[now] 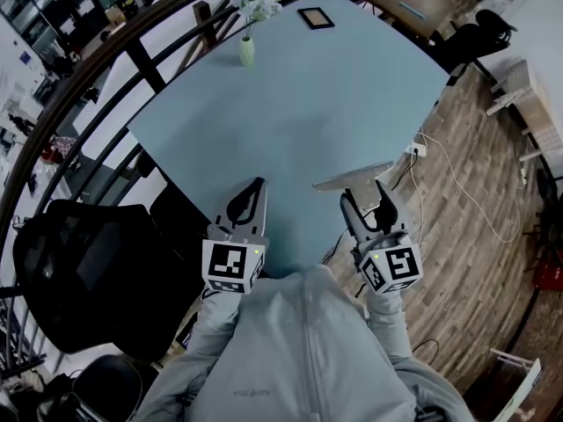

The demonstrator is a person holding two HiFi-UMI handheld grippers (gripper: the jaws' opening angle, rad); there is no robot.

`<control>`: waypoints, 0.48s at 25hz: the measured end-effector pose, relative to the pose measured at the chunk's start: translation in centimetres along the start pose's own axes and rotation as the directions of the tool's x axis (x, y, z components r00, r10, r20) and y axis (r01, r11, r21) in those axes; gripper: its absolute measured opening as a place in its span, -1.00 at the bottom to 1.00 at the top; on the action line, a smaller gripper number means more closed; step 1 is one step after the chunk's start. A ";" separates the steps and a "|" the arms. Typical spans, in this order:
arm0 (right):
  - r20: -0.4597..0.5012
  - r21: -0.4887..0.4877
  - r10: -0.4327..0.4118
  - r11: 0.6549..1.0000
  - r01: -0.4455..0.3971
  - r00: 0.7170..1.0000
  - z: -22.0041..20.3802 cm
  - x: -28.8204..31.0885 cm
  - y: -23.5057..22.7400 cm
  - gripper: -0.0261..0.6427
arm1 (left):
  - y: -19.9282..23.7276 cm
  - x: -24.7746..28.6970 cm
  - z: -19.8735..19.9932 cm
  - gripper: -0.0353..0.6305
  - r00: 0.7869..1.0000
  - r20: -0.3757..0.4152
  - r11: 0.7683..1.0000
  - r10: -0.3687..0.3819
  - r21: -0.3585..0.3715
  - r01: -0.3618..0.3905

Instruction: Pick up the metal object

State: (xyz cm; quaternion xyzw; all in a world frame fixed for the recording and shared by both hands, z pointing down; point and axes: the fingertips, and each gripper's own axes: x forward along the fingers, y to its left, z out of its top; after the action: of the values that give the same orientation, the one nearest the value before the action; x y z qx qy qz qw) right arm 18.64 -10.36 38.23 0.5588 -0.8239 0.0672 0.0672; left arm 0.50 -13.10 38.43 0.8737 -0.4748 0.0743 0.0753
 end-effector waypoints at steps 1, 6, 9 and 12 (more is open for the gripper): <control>0.001 0.003 0.001 1.000 -0.001 1.000 0.0 0.0 0.0 -0.05 | 0.0 0.0 0.0 -0.80 1.000 0.000 1.000 0.001 0.000 -0.001; 0.000 0.014 0.003 1.000 -0.003 1.000 -0.2 -0.3 -0.1 -0.05 | -0.3 -0.1 -0.1 -0.80 1.000 -0.004 1.000 0.001 0.000 -0.001; -0.002 0.012 0.005 1.000 -0.005 1.000 -0.3 -0.3 0.0 -0.05 | -0.3 -0.1 -0.2 -0.80 1.000 -0.004 1.000 0.003 0.002 -0.003; -0.004 0.015 0.001 1.000 -0.001 1.000 -0.4 -0.4 -0.1 -0.05 | -0.4 -0.1 -0.1 -0.80 1.000 -0.003 1.000 0.002 0.003 -0.002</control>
State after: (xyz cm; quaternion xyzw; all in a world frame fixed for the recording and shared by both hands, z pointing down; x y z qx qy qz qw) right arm 18.94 -9.94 38.55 0.5589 -0.8234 0.0745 0.0644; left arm 0.72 -12.75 38.53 0.8732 -0.4756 0.0766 0.0747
